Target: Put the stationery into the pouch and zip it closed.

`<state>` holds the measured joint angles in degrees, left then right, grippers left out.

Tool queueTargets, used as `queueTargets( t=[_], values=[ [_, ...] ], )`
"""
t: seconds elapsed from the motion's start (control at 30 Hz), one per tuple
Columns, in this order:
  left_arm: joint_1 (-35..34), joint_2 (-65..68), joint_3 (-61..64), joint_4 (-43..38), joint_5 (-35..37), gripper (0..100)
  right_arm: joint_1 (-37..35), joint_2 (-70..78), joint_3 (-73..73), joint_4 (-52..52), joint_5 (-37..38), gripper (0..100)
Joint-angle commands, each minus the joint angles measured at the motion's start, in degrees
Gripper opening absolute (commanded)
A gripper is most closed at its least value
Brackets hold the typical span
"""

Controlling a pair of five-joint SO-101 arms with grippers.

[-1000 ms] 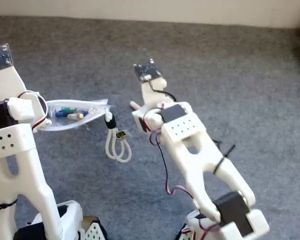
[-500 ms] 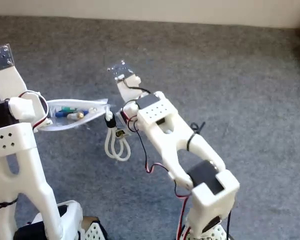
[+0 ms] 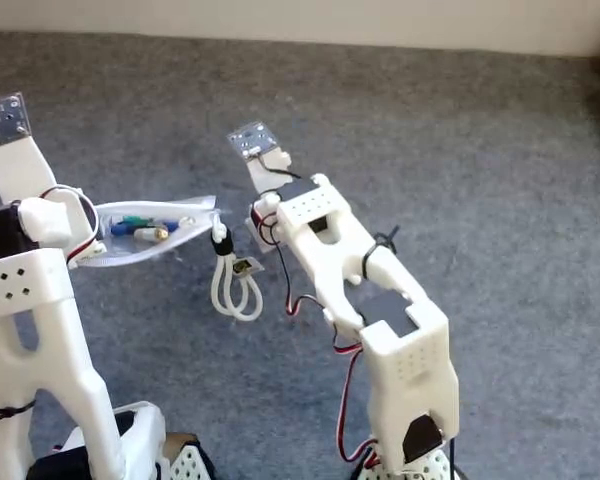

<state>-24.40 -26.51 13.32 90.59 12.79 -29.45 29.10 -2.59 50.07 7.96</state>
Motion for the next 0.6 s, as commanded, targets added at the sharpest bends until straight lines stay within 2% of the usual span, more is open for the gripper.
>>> queueTargets(
  t=[0.0, 0.07, 0.23, 0.57],
  values=[
    [-0.7, 2.2, 0.3, -0.7, 0.5, 3, 0.7, 1.3, -3.7, 0.3, 0.8, 17.6],
    [-0.7, 2.2, 0.3, -0.6, 0.5, 3, 0.7, 2.2, -3.8, 0.5, 0.8, 15.1],
    [-0.7, 2.2, 0.3, -0.5, 0.5, 3, 0.8, 1.6, -3.6, 1.1, 0.7, 0.2],
    [-0.8, 2.2, 0.3, -0.4, 0.5, 3, 2.8, -0.8, -4.0, 11.1, 0.5, 0.5]
  ],
)
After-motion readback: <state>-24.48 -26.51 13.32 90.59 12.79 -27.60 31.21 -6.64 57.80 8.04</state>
